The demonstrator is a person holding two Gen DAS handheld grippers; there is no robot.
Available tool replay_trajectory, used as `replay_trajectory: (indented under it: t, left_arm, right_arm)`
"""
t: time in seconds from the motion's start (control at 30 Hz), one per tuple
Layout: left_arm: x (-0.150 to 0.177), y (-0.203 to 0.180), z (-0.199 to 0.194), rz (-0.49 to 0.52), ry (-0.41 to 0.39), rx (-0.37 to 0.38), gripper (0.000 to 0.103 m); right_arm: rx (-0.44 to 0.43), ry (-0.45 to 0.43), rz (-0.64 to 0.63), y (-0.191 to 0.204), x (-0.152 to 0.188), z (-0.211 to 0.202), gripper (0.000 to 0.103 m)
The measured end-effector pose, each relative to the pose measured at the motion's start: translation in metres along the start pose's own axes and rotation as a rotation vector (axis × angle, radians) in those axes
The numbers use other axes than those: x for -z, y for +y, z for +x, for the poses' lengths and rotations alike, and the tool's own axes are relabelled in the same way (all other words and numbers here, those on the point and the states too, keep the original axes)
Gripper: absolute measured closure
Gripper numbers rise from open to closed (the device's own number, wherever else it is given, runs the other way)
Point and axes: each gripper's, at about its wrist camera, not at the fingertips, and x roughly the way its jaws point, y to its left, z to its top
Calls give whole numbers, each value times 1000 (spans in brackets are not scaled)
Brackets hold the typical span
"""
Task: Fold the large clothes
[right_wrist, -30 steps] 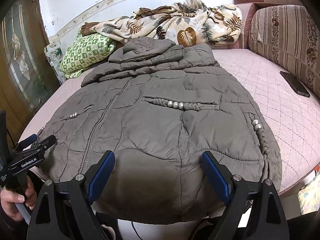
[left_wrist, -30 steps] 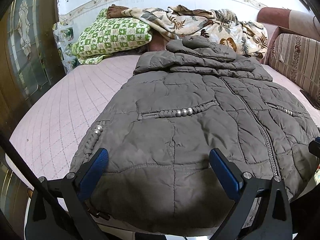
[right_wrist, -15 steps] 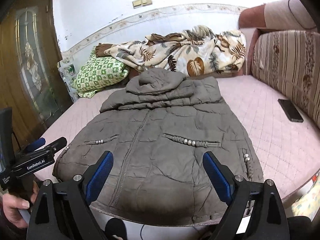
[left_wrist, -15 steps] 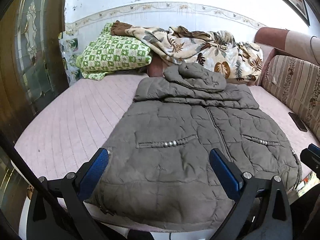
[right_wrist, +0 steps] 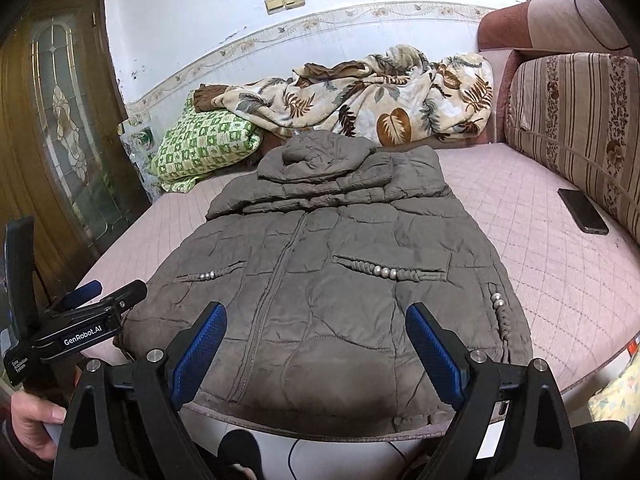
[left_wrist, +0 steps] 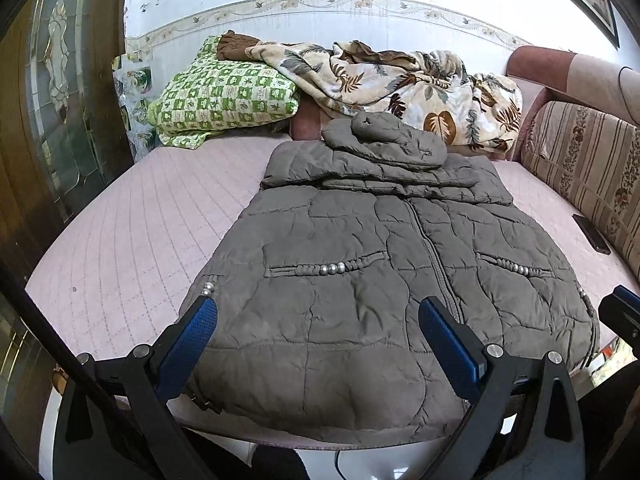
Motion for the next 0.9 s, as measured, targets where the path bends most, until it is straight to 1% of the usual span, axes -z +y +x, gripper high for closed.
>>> replay_trajectory:
  t: [0.3, 0.57, 0.67, 0.77, 0.83, 0.9]
  left_arm:
    - [7, 3, 9, -7, 30, 0, 2]
    - [14, 12, 25, -3, 72, -7, 2]
    - [13, 41, 38, -61, 97, -36, 2]
    - [14, 86, 54, -179, 138, -79, 2]
    - [17, 111, 61, -241, 153, -101, 2]
    - [20, 129, 70, -279, 174, -104, 2]
  right_arm:
    - [6, 22, 9, -4, 7, 6, 10]
    - [33, 46, 36, -20, 12, 17, 10]
    - [65, 41, 54, -35, 12, 19, 10]
    - [115, 33, 98, -62, 8, 19, 10]
    - [157, 22, 153, -89, 6, 18, 10]
    - [199, 20, 200, -114, 3, 17, 10]
